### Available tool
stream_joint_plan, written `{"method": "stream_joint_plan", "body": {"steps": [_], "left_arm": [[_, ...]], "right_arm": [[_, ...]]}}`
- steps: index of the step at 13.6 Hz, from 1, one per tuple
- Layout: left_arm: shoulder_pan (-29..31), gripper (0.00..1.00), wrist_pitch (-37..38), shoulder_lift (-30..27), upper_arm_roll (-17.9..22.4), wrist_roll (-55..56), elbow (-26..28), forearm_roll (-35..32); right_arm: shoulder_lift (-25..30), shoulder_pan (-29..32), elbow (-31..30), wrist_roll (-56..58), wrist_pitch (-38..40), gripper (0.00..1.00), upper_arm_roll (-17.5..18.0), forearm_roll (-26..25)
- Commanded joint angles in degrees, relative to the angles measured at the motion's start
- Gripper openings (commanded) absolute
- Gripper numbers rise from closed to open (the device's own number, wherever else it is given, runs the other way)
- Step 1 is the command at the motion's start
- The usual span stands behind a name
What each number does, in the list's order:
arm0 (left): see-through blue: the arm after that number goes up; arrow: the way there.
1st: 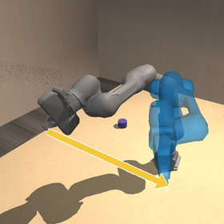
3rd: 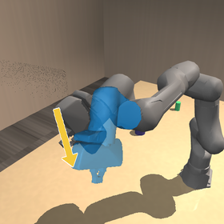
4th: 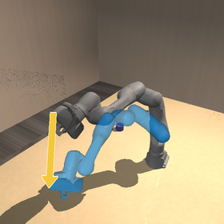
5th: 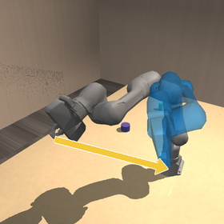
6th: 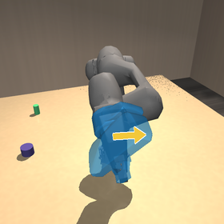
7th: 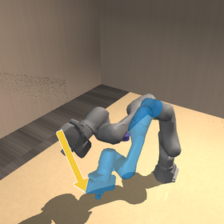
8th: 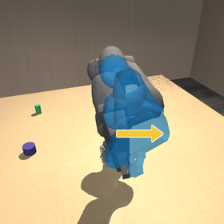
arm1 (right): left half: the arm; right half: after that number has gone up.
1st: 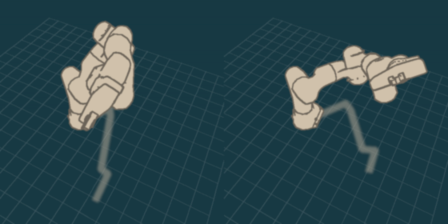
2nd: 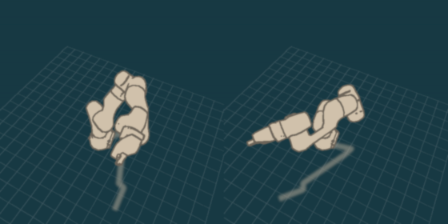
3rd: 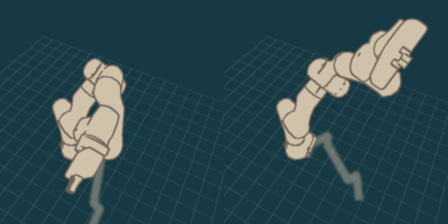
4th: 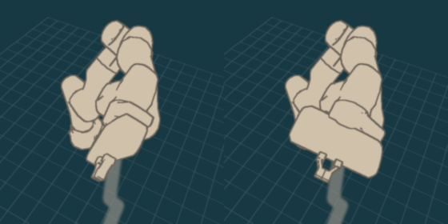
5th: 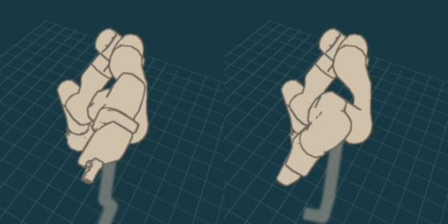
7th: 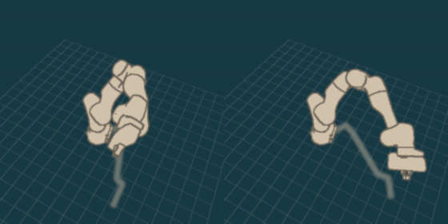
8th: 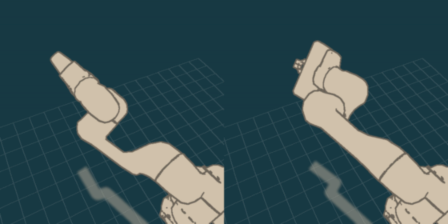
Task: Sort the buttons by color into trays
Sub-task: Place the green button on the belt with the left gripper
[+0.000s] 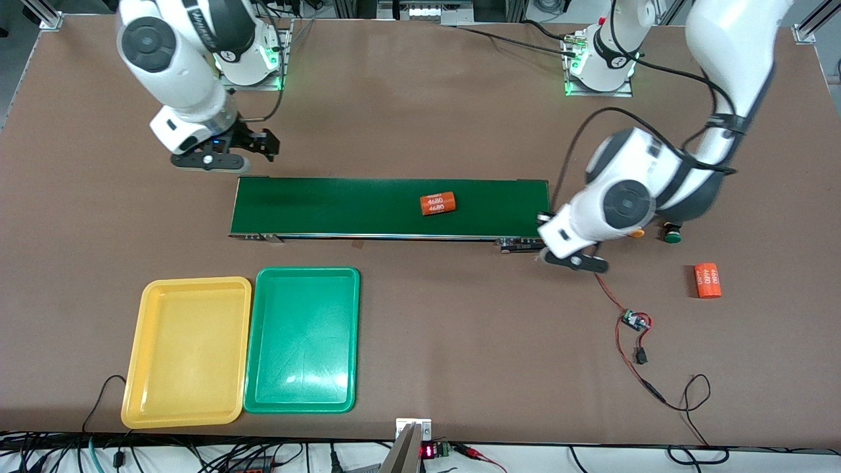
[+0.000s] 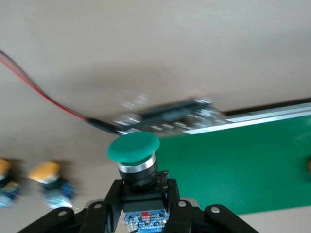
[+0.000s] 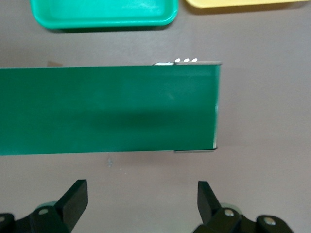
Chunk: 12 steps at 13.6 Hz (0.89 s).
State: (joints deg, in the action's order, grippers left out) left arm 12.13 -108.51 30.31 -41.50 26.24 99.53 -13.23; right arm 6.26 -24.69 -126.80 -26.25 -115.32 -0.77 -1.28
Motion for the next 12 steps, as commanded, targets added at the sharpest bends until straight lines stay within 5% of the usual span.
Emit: {"method": "stream_joint_plan", "body": {"steps": [1,6,7,8,9,12], "left_arm": [[-1.22,0.18,-1.43,1.77,-3.23,7.06,1.62,0.49],[-4.22,0.22,-14.34,1.86,-4.2,12.95,10.76,0.31],[-4.14,0.38,-14.45,1.86,-4.12,13.31,10.68,0.23],[-3.53,0.78,-14.27,1.69,-4.2,13.22,10.25,0.22],[-3.17,1.0,-13.66,1.08,-4.29,12.7,9.72,0.22],[-2.11,1.0,0.26,-0.95,-5.43,12.35,1.32,0.14]], "right_arm": [[-1.16,-1.59,0.5,-1.44,-1.48,1.0,-0.64,0.22],[-1.33,-1.5,0.5,-1.61,-1.66,1.0,-0.73,1.88],[-1.33,-1.5,0.5,-1.61,-1.75,1.0,-0.73,1.98],[-1.33,-1.5,0.5,-1.61,-1.92,1.0,-0.73,2.5],[-1.33,-1.33,0.5,-1.61,-2.88,1.0,-0.73,3.9],[-1.77,-1.59,0.5,-1.52,-3.42,1.0,-0.73,4.62]]}}
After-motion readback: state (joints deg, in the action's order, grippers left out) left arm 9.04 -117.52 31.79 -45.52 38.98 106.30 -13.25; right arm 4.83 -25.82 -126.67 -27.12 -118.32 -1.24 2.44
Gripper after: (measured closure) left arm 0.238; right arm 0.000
